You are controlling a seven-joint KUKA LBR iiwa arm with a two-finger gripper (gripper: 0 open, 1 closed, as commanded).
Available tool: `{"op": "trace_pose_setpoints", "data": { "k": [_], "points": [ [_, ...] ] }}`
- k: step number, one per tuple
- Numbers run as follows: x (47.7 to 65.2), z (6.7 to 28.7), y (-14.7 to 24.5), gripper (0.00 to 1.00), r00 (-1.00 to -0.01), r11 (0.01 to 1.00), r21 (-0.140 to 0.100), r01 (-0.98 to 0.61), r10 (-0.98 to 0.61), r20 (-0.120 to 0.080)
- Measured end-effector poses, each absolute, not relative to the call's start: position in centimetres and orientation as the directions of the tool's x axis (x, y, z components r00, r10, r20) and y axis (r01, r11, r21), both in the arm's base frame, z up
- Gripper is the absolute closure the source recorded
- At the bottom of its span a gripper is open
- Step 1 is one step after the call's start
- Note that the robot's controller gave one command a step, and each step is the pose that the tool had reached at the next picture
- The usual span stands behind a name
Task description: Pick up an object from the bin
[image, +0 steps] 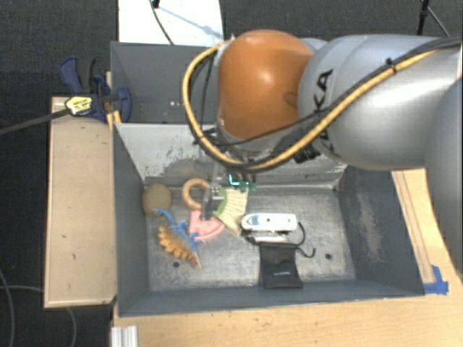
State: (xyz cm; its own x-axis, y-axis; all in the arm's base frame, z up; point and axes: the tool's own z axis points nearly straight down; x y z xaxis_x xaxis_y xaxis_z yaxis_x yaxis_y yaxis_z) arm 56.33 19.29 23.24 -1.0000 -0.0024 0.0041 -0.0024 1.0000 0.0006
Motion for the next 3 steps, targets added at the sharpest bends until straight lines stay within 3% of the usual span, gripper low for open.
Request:
{"op": "trace_pose_setpoints", "data": {
  "k": [1, 2, 3],
  "points": [
    [56.5, 23.6, 19.2, 1.00, -1.000, 1.000, 0.002, 0.003, 0.003, -0.003],
    [56.5, 23.6, 19.2, 1.00, -1.000, 1.000, 0.002, 0.004, 0.004, -0.003],
    [58.8, 20.8, 22.3, 1.00, -1.000, 1.000, 0.003, 0.003, 0.003, -0.009]
  ]
}}
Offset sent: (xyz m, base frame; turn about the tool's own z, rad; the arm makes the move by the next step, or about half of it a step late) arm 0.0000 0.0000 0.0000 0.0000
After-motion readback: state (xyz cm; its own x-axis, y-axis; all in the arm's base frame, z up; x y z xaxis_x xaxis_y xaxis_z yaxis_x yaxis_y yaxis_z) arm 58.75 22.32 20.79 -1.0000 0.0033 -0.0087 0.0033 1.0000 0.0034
